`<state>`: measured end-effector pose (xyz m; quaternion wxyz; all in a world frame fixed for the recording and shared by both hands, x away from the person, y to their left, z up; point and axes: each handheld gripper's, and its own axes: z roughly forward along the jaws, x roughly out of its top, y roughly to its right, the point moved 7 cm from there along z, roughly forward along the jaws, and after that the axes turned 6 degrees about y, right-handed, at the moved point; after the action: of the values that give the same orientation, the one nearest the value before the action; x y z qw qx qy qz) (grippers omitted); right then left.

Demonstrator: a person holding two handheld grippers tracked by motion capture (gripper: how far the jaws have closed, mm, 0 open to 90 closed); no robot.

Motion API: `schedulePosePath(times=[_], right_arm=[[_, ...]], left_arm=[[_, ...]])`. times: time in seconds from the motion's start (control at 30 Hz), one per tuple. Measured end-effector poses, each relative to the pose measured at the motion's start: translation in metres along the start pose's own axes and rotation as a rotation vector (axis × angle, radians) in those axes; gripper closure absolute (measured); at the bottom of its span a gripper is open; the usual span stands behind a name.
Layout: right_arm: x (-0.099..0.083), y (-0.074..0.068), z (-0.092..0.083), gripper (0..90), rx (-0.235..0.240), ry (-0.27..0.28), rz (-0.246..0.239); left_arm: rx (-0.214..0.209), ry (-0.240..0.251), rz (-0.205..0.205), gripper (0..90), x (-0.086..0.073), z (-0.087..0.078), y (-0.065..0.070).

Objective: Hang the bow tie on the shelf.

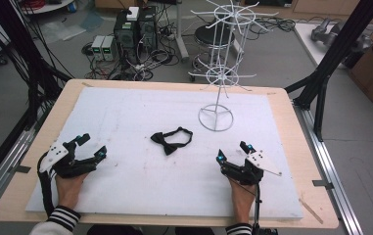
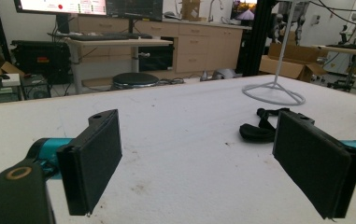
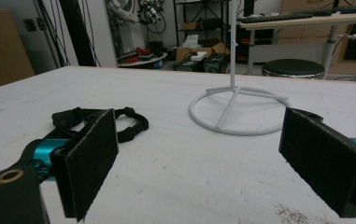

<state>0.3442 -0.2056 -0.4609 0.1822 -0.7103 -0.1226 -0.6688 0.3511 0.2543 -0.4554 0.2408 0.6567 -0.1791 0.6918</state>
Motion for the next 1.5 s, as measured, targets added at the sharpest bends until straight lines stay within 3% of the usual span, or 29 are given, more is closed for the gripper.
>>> schedulePosePath(times=[0.13, 0.83, 1.0, 1.37, 1.5], right_arm=[[0.0, 0.0, -0.001, 10.9, -0.002, -0.003, 0.021], [0.0, -0.001, 0.001, 10.9, -0.01, -0.005, -0.006], [-0.002, -0.005, 0.005, 10.9, 0.015, -0.08, -0.015], [0.017, -0.022, 0.022, 10.9, 0.086, -0.157, -0.025], [0.023, -0.031, 0.033, 10.8, 0.144, -0.212, -0.057]], left_arm=[[0.003, 0.002, -0.008, 15.9, 0.0, 0.0, -0.001], [-0.001, -0.002, 0.003, 15.7, 0.0, 0.0, 0.0], [-0.001, -0.003, 0.002, 15.6, 0.0, 0.0, 0.0], [-0.003, -0.002, 0.002, 15.6, 0.0, 0.0, 0.0], [-0.003, -0.001, 0.001, 15.6, 0.0, 0.0, 0.0]])
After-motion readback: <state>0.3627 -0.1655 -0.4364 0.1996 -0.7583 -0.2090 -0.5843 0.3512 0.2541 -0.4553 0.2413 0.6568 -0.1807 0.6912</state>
